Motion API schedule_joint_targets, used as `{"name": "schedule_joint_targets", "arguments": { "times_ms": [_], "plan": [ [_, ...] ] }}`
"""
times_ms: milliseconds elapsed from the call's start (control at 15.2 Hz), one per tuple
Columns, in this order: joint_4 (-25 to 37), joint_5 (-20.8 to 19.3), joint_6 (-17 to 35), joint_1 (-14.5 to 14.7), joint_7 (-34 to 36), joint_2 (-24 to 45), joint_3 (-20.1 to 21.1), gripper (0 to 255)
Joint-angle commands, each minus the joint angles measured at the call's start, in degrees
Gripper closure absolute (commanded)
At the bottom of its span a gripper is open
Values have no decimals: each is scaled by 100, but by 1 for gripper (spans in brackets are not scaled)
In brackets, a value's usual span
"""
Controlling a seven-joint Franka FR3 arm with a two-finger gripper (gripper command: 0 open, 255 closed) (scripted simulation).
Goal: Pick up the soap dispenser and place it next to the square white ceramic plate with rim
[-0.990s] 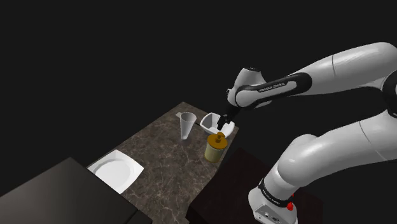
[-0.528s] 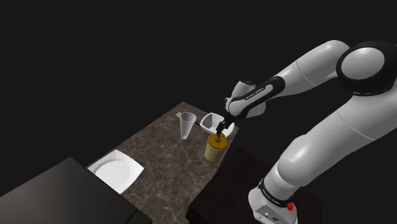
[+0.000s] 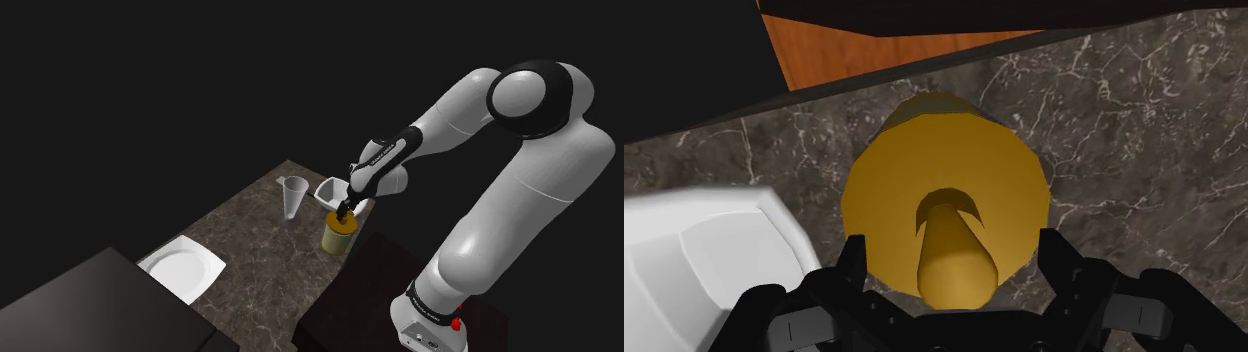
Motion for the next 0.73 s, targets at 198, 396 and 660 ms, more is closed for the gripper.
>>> {"name": "schedule_joint_targets", "arguments": {
  "times_ms": [198, 396, 660],
  "plan": [
    [12, 85, 65, 21, -55, 75, 3, 0],
    [11, 83, 64, 21, -54, 74, 3, 0],
    [11, 83, 64, 21, -54, 74, 3, 255]
  ]
}}
